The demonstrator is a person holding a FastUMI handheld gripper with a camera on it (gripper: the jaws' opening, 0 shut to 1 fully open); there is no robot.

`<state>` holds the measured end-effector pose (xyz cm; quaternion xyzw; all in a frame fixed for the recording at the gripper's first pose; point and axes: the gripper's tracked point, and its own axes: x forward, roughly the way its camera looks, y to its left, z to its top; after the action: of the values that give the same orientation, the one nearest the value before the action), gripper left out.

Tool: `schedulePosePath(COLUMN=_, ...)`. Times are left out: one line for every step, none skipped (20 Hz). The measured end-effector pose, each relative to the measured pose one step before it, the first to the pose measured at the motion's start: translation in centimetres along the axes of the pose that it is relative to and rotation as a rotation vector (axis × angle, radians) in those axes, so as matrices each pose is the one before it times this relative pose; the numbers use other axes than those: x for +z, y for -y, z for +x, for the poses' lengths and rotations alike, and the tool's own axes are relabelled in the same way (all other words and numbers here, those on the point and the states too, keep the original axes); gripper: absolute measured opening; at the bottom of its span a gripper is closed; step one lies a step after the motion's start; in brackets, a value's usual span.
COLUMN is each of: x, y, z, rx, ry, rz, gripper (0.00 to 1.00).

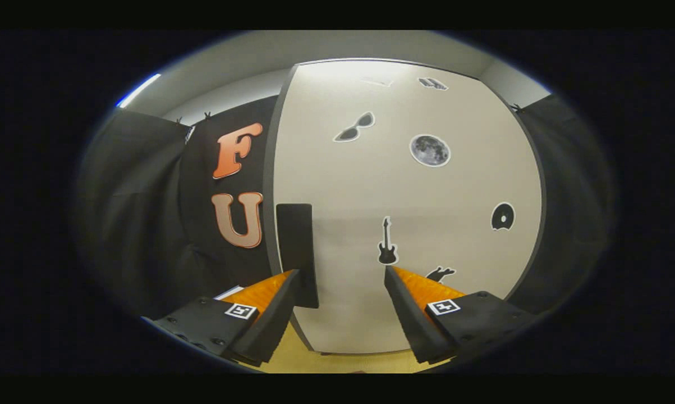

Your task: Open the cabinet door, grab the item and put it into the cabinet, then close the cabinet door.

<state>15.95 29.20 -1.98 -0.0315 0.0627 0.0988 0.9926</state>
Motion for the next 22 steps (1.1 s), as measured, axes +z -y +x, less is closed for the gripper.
schedulePosePath(x=0.042, y=-0.001, z=-0.148, rx=-0.00109, ry=-0.00129, rz=-0.00205, gripper=0.95)
schedulePosePath(x=0.01, y=0.058, z=-0.02, rx=-0.00151, ry=-0.0018, rz=-0.00071, gripper=0.95)
schedulePosePath(x=0.216, y=0.001, z=-0.243, rx=0.00454, ry=0.00444, rz=0.00195, gripper=0.95)
schedulePosePath(x=0.283, y=0.02, z=-0.277, rx=0.00513, ry=0.00708, rz=0.00121, gripper=0.95)
schedulePosePath(x=0.383, y=0.2, z=-0.61, rx=0.00098, ry=0.00837, rz=0.00013, gripper=0.95)
schedulePosePath(x=0.376, y=0.179, z=-0.785, rx=0.00305, ry=0.00696, rz=0.00028, gripper=0.95)
schedulePosePath(x=0.352, y=0.144, z=-0.887, rx=0.0052, ry=0.00648, rz=0.00014, gripper=0.95)
schedulePosePath(x=0.321, y=0.235, z=-1.066, rx=0.00495, ry=0.00608, rz=0.00031, gripper=0.95)
schedulePosePath(x=0.239, y=0.152, z=-0.986, rx=0.0058, ry=0.00537, rz=-0.00319, gripper=0.95)
schedulePosePath(x=0.338, y=0.197, z=-0.948, rx=0.0035, ry=0.006, rz=-0.00638, gripper=0.95)
schedulePosePath(x=0.175, y=0.308, z=-1.022, rx=0.00102, ry=0.00493, rz=-0.0084, gripper=0.95)
schedulePosePath(x=0.051, y=0.38, z=-1.106, rx=-0.00077, ry=0.00129, rz=-0.0095, gripper=0.95)
schedulePosePath(x=0.239, y=0.251, z=-0.884, rx=-0.00177, ry=0.00132, rz=-0.00573, gripper=0.95)
schedulePosePath(x=0.166, y=0.325, z=-1.106, rx=-0.00147, ry=0.00335, rz=-0.00315, gripper=0.95)
schedulePosePath(x=0.128, y=0.404, z=-0.932, rx=-0.0023, ry=0.00354, rz=-0.00268, gripper=0.95)
schedulePosePath(x=-0.005, y=0.432, z=-1.08, rx=-0.00434, ry=0.00334, rz=-0.00604, gripper=0.95)
schedulePosePath(x=-0.11, y=0.415, z=-1.088, rx=-0.00724, ry=-0.00033, rz=-0.00628, gripper=0.95)
schedulePosePath(x=-0.238, y=0.547, z=-1.121, rx=-0.00718, ry=-0.0018, rz=-0.0075, gripper=0.95)
schedulePosePath(x=-0.248, y=0.752, z=-0.813, rx=-0.01518, ry=-0.00454, rz=-0.00426, gripper=0.95)
schedulePosePath(x=-0.236, y=0.599, z=-0.962, rx=-0.01065, ry=-0.0009, rz=0.00171, gripper=0.96)
schedulePosePath(x=-0.206, y=0.408, z=-0.942, rx=-0.00434, ry=0.00066, rz=0.00418, gripper=0.96)
schedulePosePath(x=-0.337, y=0.598, z=-0.912, rx=-0.00632, ry=-0.00231, rz=0.00527, gripper=0.96)
